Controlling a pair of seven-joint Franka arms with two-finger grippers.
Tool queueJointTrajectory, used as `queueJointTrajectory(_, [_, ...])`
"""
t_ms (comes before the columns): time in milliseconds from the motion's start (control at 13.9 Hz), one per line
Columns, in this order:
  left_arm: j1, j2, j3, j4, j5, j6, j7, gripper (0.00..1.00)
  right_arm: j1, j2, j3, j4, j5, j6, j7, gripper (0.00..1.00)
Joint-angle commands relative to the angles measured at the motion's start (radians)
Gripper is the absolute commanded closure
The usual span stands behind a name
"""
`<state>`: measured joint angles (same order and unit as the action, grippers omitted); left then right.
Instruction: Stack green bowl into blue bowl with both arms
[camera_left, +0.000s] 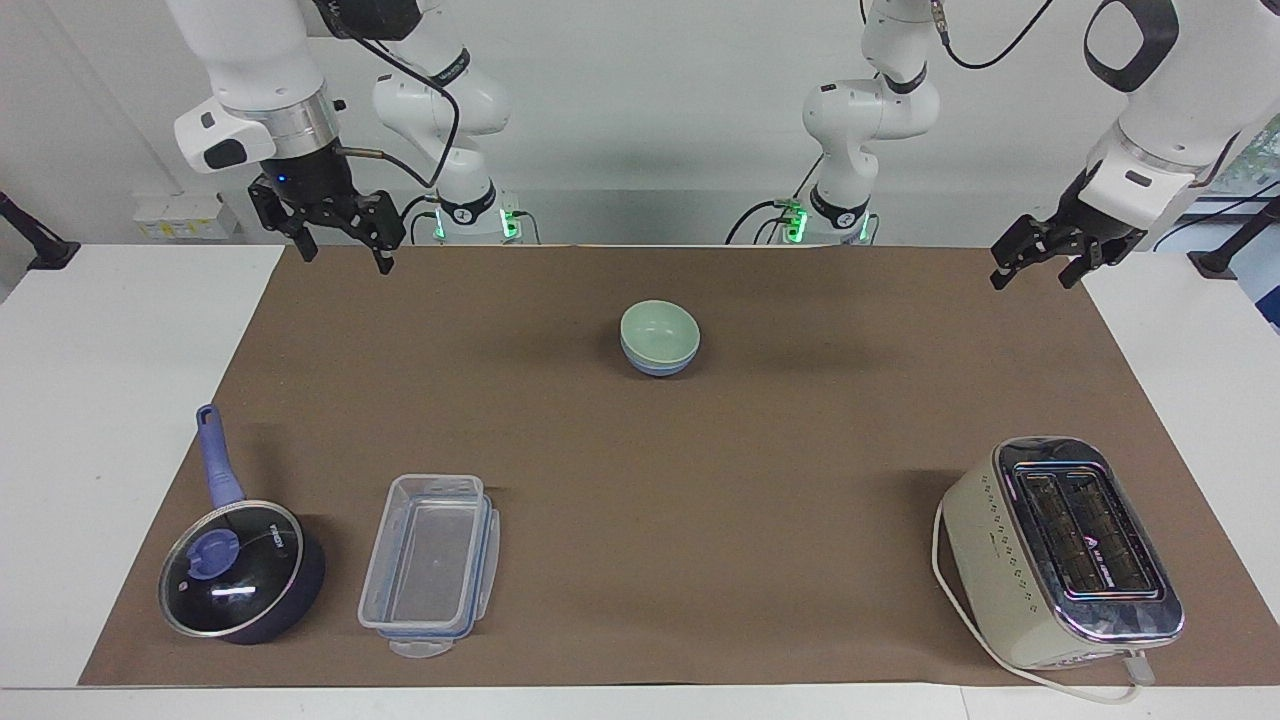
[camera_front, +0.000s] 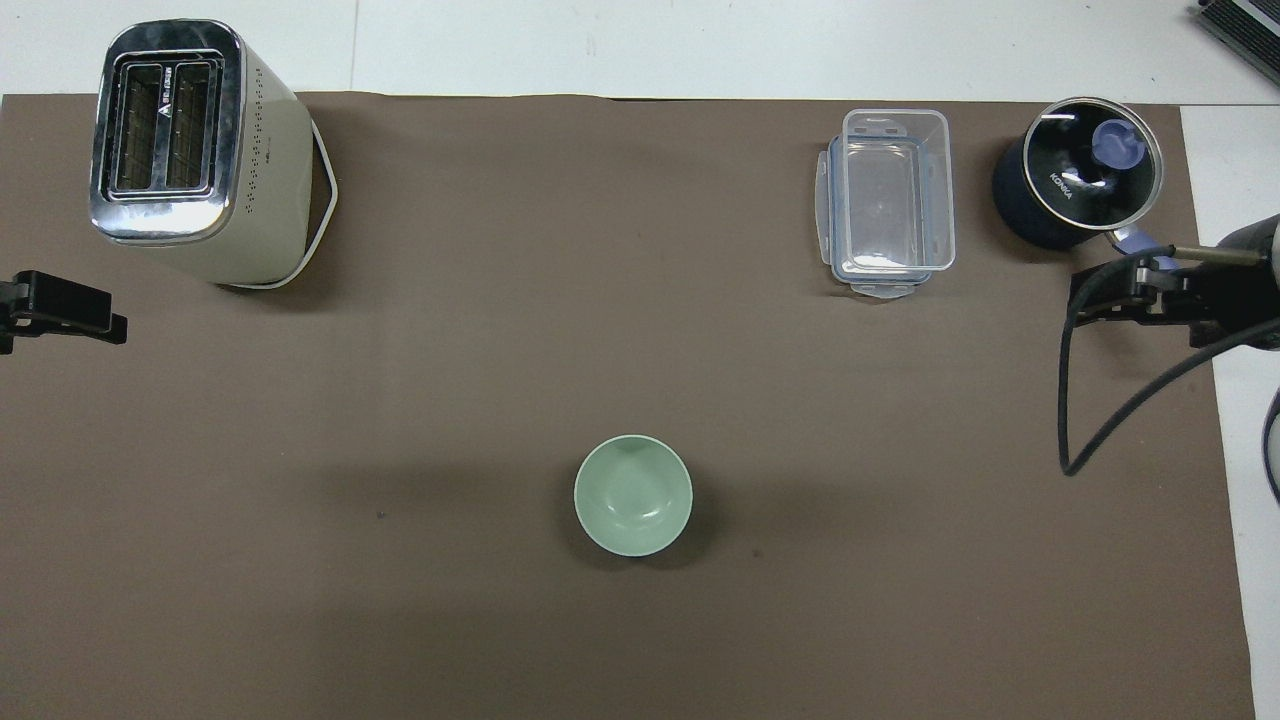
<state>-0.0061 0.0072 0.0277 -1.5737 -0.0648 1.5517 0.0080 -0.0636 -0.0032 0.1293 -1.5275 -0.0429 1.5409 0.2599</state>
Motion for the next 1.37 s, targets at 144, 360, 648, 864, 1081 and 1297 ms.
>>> queueJointTrajectory(144, [0.008,0.008,-0.005,0.024,0.016,-0.027,0.007,0.0,-0.024,-0.038,0.009,-0.05,0.023,0.013,-0.031,0.0])
queueJointTrajectory(360, [0.008,0.008,-0.005,0.024,0.016,-0.027,0.007,0.0,-0.03,-0.031,0.009,-0.034,0.023,0.013,-0.039,0.0])
queueJointTrajectory(648, [0.006,0.008,-0.005,0.024,0.016,-0.025,0.007,0.0,-0.03,-0.024,0.01,-0.019,0.026,0.002,-0.041,0.0])
queueJointTrajectory(864, [0.008,0.008,-0.003,0.024,0.016,-0.027,0.007,0.0,-0.03,-0.024,0.01,-0.019,0.032,0.002,-0.041,0.0])
queueJointTrajectory(1081, [0.008,0.008,-0.003,0.024,0.016,-0.027,0.007,0.0,-0.03,-0.024,0.01,-0.02,0.032,0.001,-0.041,0.0])
queueJointTrajectory(1297, [0.006,0.008,-0.003,0.024,0.016,-0.025,0.007,0.0,-0.03,-0.024,0.01,-0.02,0.032,0.001,-0.041,0.0])
